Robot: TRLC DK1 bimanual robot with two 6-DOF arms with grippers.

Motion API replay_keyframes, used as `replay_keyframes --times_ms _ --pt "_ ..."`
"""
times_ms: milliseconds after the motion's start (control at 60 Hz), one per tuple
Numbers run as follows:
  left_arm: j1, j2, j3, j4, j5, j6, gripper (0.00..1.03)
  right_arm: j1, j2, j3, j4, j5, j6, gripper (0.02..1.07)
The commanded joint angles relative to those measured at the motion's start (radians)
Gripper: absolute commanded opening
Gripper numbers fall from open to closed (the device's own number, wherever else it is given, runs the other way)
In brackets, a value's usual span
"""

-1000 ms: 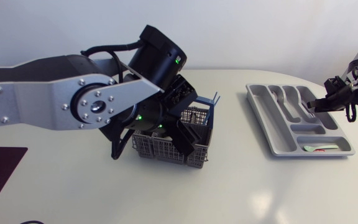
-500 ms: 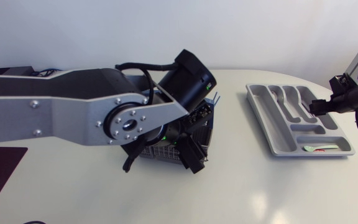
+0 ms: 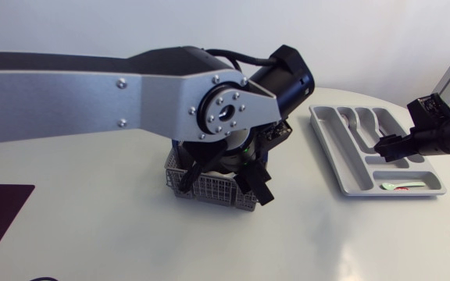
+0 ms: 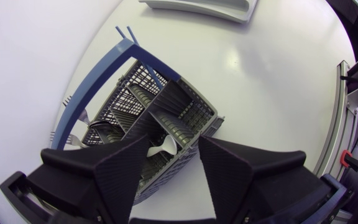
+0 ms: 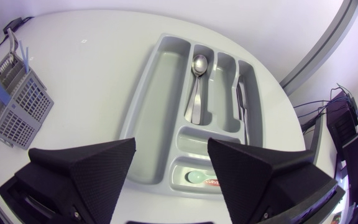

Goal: Sort the cutlery from the basket into the organizer compartments.

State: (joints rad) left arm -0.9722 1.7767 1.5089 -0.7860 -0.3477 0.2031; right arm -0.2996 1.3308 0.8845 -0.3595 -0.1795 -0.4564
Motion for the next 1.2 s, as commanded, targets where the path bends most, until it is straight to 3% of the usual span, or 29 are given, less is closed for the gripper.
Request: replay_keyframes --times_ms 0,250,317,550,933,1183 --pt "-0.005 0.049 0.039 -0.038 -0.017 -0.025 0.45 0.030 -0.064 -0.055 -0.030 -0.002 0.007 0.88" --pt "0.007 0.107 0.073 -0.065 -0.053 -0.047 0.42 0.113 -0.183 -0.131 -0.068 0.015 0.047 0.88" --pt "0.012 0.118 0.093 -0.070 -0.056 -0.053 0.34 0.132 -0.202 -0.142 -0.079 0.026 0.053 0.88" --pt "0.026 0.158 0.122 -0.108 -0.059 -0.073 0.32 0.151 -0.246 -0.167 -0.091 0.029 0.058 0.88" --pt "0.021 0.188 0.129 -0.125 -0.089 -0.080 0.46 0.151 -0.271 -0.182 -0.095 0.032 0.055 0.88" --pt "0.026 0.217 0.131 -0.128 -0.111 -0.082 0.46 0.157 -0.291 -0.185 -0.102 0.034 0.055 0.89"
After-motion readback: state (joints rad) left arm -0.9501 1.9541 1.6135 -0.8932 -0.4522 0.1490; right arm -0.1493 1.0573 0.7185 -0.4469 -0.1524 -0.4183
